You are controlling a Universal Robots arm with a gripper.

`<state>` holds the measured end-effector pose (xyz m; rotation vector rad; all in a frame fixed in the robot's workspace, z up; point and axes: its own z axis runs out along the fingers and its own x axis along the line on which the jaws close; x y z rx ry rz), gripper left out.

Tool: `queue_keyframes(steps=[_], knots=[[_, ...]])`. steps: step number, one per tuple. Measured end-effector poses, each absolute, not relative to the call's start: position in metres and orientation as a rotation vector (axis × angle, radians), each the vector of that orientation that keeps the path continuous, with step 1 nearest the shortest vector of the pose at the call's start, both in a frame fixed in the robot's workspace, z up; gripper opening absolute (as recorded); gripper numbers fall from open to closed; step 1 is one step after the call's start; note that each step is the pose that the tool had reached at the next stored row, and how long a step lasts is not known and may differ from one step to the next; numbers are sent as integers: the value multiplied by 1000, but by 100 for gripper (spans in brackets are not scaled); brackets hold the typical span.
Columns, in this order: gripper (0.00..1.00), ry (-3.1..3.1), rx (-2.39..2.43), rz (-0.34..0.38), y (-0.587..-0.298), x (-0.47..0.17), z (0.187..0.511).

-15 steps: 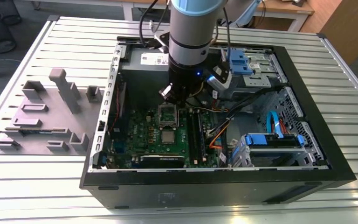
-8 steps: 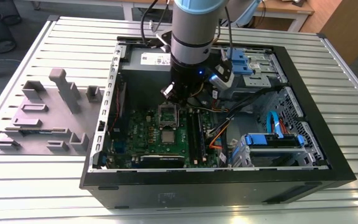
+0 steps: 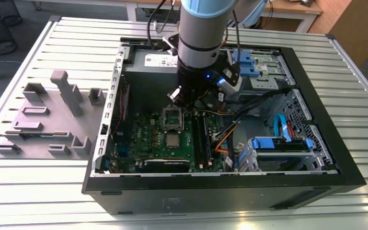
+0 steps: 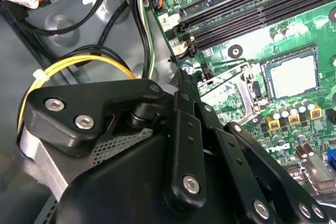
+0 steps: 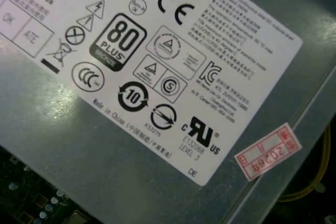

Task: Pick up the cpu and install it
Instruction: 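Close the cpu cover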

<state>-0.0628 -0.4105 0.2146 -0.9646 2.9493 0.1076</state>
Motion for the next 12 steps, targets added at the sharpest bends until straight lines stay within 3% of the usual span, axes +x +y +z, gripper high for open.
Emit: queue_keyframes(steps=[12], knots=[[11,2949,-964,108,-410,-61,207]])
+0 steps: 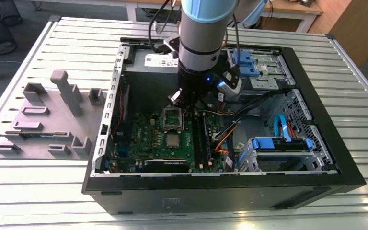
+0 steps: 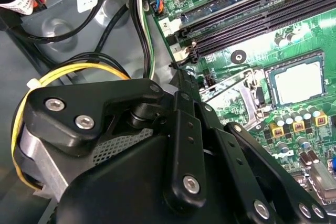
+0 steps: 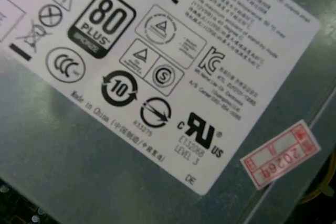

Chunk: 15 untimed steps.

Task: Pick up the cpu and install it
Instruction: 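Close the cpu cover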

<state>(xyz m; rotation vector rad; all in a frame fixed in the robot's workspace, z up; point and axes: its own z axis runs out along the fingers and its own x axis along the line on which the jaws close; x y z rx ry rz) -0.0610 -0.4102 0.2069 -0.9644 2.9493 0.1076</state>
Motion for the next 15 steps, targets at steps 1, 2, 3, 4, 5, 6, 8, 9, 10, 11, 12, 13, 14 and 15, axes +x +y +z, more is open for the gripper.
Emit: queue_keyframes(steps=[1,2,3,4,5,6,8,9,10,11,12,13,14,15], knots=[[11,2949,-964,108,-410,-61,206],[11,2949,-964,108,-410,-61,206],[11,2949,-965,108,-410,-61,205],[11,2949,-965,108,-410,-61,205],[11,2949,-965,107,-410,-61,204],[11,2950,-965,107,-409,-61,204],[11,2950,-965,104,-409,-61,203],[11,2951,-965,103,-409,-62,203],[11,2951,-965,102,-409,-63,203],[11,2950,-966,102,-409,-63,203],[11,2950,-966,102,-409,-64,203],[11,2949,-967,101,-409,-65,203],[11,2948,-968,101,-409,-66,203],[11,2946,-969,100,-410,-67,203]])
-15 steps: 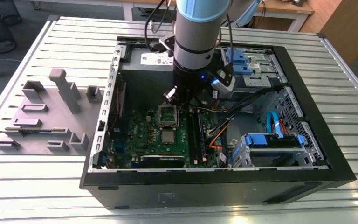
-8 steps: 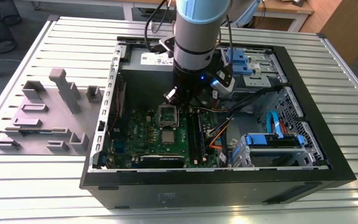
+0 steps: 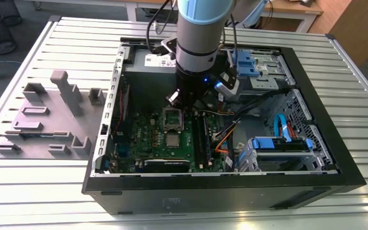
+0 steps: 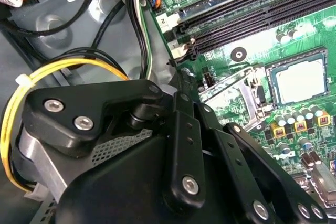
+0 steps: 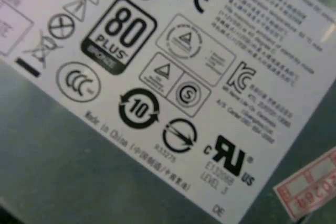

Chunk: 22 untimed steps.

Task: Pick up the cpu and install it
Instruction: 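Close the cpu cover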

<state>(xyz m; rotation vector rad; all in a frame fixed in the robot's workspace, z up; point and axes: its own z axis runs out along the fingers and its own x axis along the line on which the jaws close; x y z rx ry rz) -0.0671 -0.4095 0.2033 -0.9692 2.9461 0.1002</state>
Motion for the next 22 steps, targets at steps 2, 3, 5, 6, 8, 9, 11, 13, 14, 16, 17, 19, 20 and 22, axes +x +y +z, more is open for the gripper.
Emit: queue_keyframes(steps=[2,3,5,6,8,9,11,13,14,16,17,19,20,22], knots=[[11,2942,-972,99,-410,-69,204],[11,2941,-973,98,-410,-70,204],[11,2937,-975,96,-410,-71,205],[11,2935,-976,96,-410,-71,206],[11,2932,-978,94,-410,-72,207],[11,2931,-979,94,-410,-72,208],[11,2928,-982,93,-411,-73,209],[11,2926,-984,92,-411,-73,211],[11,2925,-985,92,-411,-73,212],[11,2923,-988,91,-412,-73,213],[11,2922,-989,91,-412,-73,214],[11,2922,-989,91,-412,-74,215],[11,2922,-990,91,-412,-73,215],[11,2922,-990,91,-412,-73,215]])
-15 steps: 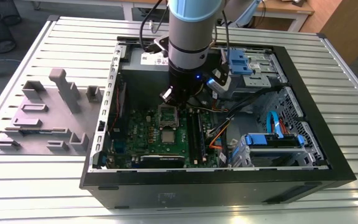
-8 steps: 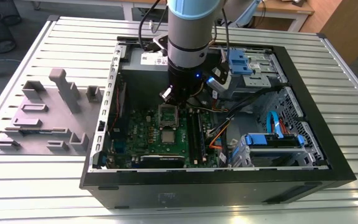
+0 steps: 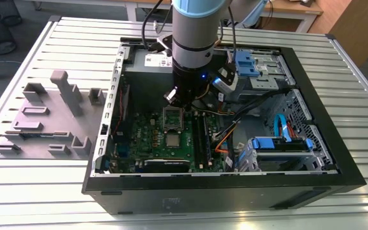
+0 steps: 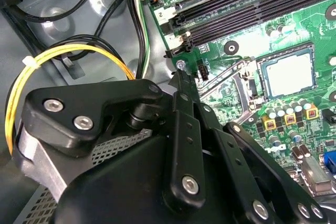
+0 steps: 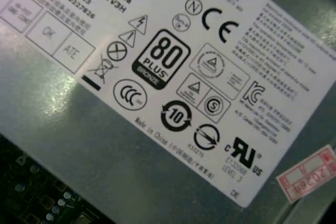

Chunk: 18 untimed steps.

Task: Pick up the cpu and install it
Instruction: 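Close the cpu cover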

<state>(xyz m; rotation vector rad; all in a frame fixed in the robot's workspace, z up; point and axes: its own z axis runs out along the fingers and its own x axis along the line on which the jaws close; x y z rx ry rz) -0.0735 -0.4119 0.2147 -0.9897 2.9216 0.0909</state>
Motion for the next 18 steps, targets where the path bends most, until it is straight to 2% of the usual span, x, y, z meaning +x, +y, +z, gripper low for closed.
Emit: queue_keyframes(steps=[18], knots=[[11,2917,-1005,91,-414,-74,219]])
